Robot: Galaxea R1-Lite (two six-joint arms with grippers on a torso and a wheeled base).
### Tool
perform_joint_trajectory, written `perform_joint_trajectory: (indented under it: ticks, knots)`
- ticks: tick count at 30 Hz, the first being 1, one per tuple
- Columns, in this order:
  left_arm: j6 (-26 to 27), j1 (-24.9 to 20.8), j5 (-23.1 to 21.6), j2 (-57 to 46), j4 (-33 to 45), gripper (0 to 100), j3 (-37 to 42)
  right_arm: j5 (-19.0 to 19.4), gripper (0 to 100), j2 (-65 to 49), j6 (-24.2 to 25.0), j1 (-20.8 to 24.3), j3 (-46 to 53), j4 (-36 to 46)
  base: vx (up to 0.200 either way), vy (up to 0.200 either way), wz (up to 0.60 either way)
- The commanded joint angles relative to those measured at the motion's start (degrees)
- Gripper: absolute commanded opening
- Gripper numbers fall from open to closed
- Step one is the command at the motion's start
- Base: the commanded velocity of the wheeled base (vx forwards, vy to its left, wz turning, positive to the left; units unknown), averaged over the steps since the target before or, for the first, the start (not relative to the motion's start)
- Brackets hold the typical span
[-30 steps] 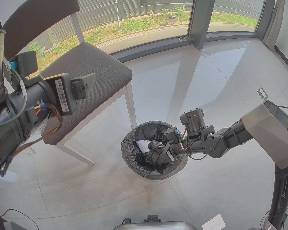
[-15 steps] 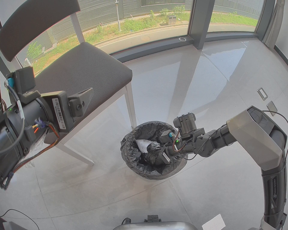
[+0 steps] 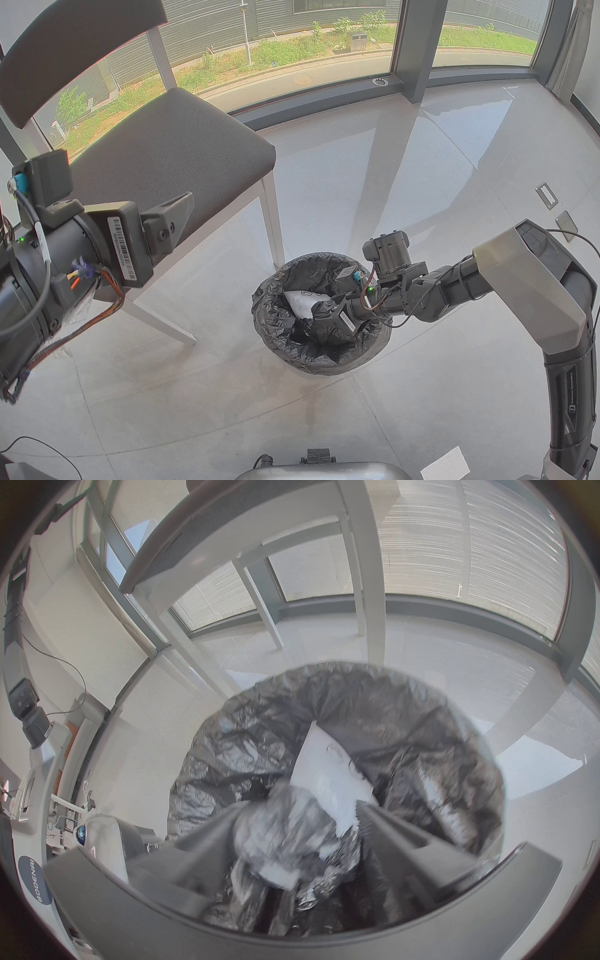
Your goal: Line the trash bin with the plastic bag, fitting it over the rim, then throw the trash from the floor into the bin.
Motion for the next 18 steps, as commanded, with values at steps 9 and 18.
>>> perform_joint_trajectory:
  ticks: [9,18]
  knots:
    - [0.0,0.0,0.1,0.5,-2.5,100,2.0,-0.8,100,-10.3,0.8,1.2,0.5,0.2,0.0,0.0,0.0]
    - [0.5,0.5,-0.7,-4.5,4.0,100,11.2,-13.0,100,-29.4,4.5,1.1,12.9,0.4,0.0,0.0,0.0]
